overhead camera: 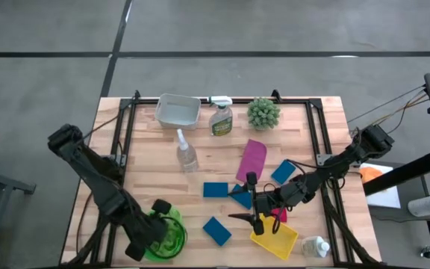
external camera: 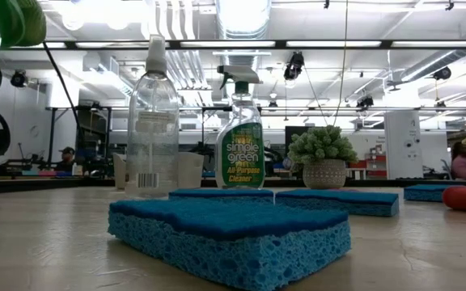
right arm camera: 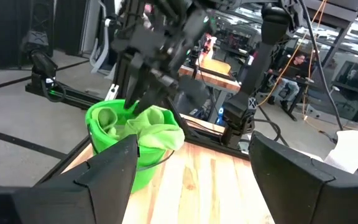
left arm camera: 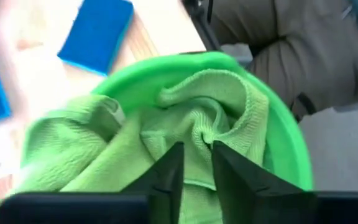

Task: Pick & Place Kitchen Items
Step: Put the purple microfiber cloth into the green basket

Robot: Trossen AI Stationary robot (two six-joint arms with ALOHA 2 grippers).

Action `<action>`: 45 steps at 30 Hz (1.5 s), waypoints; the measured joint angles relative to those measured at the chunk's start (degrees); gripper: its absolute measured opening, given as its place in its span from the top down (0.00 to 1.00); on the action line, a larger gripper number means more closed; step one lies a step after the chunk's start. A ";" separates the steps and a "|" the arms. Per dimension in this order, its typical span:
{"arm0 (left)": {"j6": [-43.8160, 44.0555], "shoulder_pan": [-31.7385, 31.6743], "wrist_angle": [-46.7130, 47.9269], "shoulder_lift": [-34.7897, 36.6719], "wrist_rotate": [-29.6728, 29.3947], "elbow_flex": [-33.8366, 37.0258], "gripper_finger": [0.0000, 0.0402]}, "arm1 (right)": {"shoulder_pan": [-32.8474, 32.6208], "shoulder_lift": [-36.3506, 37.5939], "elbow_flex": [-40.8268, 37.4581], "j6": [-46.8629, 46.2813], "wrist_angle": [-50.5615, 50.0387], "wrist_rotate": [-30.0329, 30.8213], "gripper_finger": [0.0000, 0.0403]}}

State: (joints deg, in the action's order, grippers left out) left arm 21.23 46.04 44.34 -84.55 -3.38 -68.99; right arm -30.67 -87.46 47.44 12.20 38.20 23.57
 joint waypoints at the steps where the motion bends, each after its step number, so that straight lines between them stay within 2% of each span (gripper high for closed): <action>1: -0.04 -0.02 0.18 0.93 -0.02 0.00 0.74 | 0.00 -0.01 0.00 0.00 -0.08 -0.01 0.26; 4: -1.28 0.02 0.20 3.82 -0.82 0.00 0.66 | 0.00 -0.01 0.00 -0.01 -0.30 0.00 0.26; 6: -2.76 0.49 -1.13 5.50 -3.50 0.09 0.62 | -0.01 -0.01 0.00 -0.02 -0.51 -0.01 0.26; 9: -8.17 1.58 -10.66 8.79 -10.06 2.94 0.57 | 0.01 -0.53 0.00 -0.01 0.61 -0.38 0.26; 14: -20.63 1.92 -39.16 15.37 -12.06 16.77 0.53 | 0.34 -5.31 -0.39 0.87 9.84 -5.33 0.26; 17: -24.34 0.68 -52.51 19.44 -12.08 26.69 0.52 | 0.62 -8.64 -1.63 2.55 16.38 -5.68 0.26; 19: -24.46 -0.70 -56.66 22.30 -12.07 31.91 0.52 | 1.00 -9.56 -2.14 2.76 17.33 -5.37 0.26; 23: -24.41 -3.11 -57.96 29.56 -12.31 38.89 0.52 | 1.70 -8.04 -2.86 2.12 14.52 -3.04 0.26; 28: -25.10 -5.83 -55.63 38.74 -12.57 44.45 0.52 | 2.92 -2.81 -3.04 -3.07 -1.05 1.15 0.26; 32: -25.35 -7.39 -51.43 45.11 -13.44 46.21 0.52 | 5.93 1.40 -3.04 -13.98 -19.48 4.75 0.26; 37: -26.08 -7.77 -48.76 49.07 -16.28 46.21 0.52 | 12.13 4.15 -3.04 -27.70 -39.62 4.91 0.26; 40: -27.30 -7.78 -48.72 49.59 -17.09 46.21 0.52 | 16.49 3.85 -3.13 -32.06 -47.06 1.74 0.26; 45: -28.19 -7.86 -48.73 49.56 -18.68 46.18 0.52 | 23.11 0.25 -3.13 -34.40 -51.16 -3.72 0.26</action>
State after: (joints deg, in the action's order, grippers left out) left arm -6.95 38.18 -4.39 -34.98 -22.06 -22.81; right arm -7.56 -87.21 44.31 -22.19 -12.96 19.84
